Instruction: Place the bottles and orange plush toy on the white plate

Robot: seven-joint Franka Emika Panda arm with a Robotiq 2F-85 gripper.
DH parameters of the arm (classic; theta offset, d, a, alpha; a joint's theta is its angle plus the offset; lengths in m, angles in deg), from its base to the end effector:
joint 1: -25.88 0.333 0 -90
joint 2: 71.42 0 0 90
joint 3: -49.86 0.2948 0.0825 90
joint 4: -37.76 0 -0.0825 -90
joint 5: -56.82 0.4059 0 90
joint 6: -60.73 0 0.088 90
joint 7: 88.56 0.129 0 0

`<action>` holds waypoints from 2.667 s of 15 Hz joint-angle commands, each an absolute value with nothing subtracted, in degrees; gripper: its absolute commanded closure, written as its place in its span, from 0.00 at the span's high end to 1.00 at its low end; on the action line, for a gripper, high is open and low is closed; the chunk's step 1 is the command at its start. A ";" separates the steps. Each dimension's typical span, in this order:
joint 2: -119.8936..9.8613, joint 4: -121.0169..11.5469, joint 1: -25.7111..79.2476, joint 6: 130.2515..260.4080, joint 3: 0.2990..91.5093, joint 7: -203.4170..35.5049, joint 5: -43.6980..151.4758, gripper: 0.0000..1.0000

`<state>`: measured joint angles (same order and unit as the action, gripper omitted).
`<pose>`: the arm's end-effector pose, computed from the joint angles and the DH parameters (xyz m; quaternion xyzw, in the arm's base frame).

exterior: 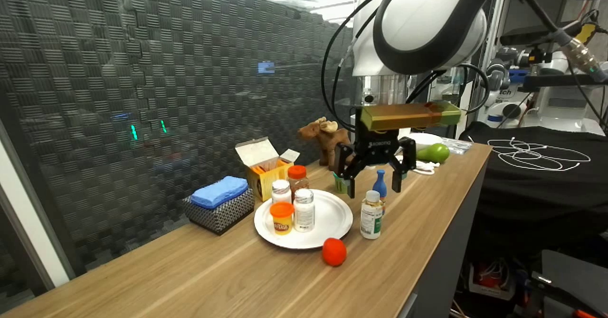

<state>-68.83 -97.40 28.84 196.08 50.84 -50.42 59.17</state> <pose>0.5110 0.0364 0.2462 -0.9510 0.3081 0.0247 0.0060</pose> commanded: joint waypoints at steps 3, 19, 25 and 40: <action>-67.40 -96.81 28.63 197.71 50.48 -48.28 58.47 1.00; -69.64 -93.64 29.64 196.00 50.88 -45.89 53.05 0.08; -65.68 -84.78 29.84 195.89 51.42 -46.97 48.83 0.08; -53.02 -75.54 30.71 196.84 50.70 -50.77 55.77 0.08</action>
<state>-54.79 -78.64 29.83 197.10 51.12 -49.02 53.88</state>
